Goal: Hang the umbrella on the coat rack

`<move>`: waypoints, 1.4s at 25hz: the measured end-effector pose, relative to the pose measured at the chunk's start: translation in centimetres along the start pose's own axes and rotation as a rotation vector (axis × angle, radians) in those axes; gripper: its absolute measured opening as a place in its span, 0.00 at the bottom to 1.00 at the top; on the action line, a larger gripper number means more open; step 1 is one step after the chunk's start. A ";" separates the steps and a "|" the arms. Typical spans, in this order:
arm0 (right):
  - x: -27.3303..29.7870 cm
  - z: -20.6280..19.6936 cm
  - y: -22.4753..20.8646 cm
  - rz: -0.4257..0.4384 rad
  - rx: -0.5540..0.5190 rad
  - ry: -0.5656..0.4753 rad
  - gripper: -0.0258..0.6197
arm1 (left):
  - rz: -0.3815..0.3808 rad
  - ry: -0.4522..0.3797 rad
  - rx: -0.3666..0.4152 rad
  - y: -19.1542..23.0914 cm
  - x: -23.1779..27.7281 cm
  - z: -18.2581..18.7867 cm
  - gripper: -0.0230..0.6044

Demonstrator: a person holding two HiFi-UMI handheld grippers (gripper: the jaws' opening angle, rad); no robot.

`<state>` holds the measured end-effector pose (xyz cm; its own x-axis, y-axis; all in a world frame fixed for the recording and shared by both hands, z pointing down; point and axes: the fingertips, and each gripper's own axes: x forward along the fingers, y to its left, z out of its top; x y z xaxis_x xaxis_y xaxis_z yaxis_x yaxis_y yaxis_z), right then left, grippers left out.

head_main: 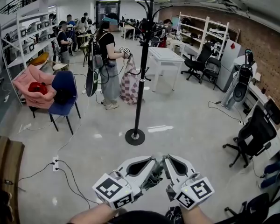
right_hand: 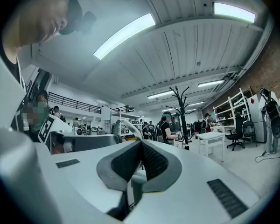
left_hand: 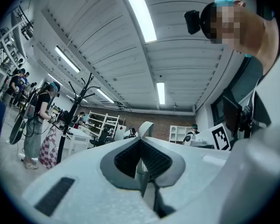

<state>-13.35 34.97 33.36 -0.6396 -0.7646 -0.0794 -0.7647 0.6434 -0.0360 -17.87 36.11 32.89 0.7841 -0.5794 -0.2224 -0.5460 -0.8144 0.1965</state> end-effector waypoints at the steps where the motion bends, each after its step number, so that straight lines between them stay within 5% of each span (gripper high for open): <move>1: 0.2 0.0 0.2 -0.005 -0.005 -0.002 0.05 | -0.002 -0.005 -0.007 0.3 -0.2 0.1 0.05; 9: 2.9 -0.4 0.4 -0.037 0.016 -0.010 0.05 | -0.013 0.008 -0.013 3.0 -1.1 0.3 0.05; 17: 5.8 -0.2 -1.8 0.024 0.028 -0.041 0.05 | 0.020 0.013 0.010 5.6 1.5 0.7 0.05; 35: 9.7 1.1 -16.0 0.122 0.015 -0.053 0.05 | 0.117 0.043 0.033 10.6 15.5 -0.8 0.05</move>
<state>-7.19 17.31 32.10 -0.7225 -0.6777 -0.1371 -0.6799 0.7324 -0.0373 -11.30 18.53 32.34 0.7261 -0.6690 -0.1586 -0.6433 -0.7425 0.1866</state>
